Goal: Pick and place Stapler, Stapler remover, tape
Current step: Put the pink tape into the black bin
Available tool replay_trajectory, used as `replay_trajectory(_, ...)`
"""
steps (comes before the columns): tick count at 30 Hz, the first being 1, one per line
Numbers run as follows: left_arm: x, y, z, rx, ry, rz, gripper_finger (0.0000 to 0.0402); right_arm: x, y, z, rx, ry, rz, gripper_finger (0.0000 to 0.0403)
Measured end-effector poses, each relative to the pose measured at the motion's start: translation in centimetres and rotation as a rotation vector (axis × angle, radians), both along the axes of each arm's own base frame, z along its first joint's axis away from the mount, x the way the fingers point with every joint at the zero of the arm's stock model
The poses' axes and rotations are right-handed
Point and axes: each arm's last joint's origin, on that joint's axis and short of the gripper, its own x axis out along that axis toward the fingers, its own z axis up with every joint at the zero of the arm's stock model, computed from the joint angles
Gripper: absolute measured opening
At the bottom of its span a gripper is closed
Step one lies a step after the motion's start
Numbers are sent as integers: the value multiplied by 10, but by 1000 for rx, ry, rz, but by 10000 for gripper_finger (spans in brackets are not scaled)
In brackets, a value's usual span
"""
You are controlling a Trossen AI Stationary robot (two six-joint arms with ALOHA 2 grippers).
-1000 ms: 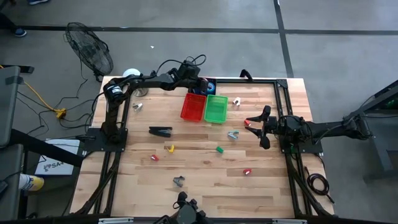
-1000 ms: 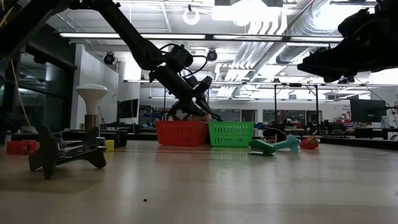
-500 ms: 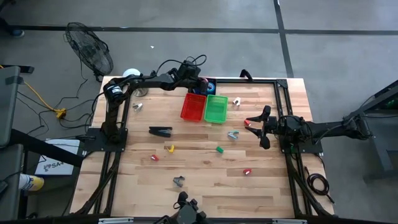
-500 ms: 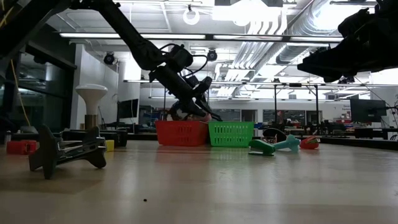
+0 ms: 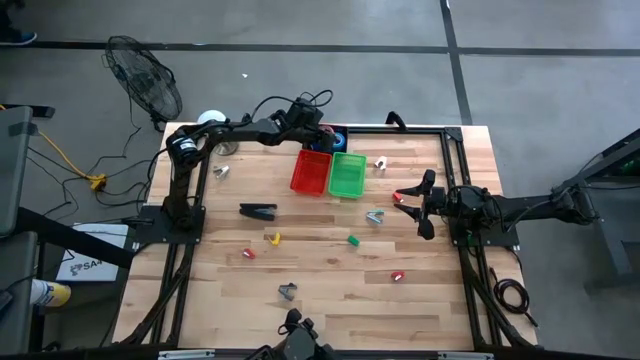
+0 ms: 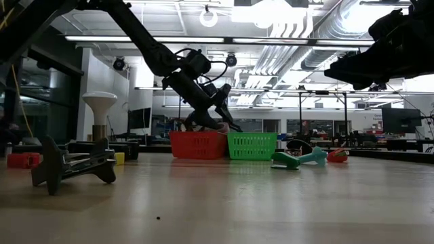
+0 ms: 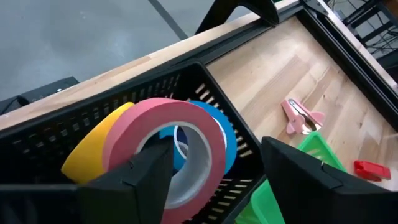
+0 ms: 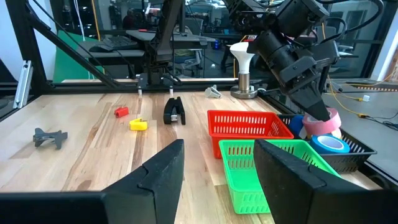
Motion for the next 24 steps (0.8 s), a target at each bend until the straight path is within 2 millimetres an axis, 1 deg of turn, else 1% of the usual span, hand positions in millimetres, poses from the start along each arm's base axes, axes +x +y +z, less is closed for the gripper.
replay_trajectory(5,-1,-1,3,-5,-6,-13,238,0,0,0,0,0,0,185)
replay_trajectory(9,-4,-3,10,-3,-1,-14,238,0,0,0,0,0,0,185)
replay_trajectory(15,-7,-5,9,-27,47,-5,238,0,0,0,0,0,0,185)
replay_trajectory(21,-8,-5,9,-18,55,-4,238,0,0,0,0,0,0,185)
replay_trajectory(24,-9,-6,12,-11,59,-5,238,0,0,0,0,0,0,185)
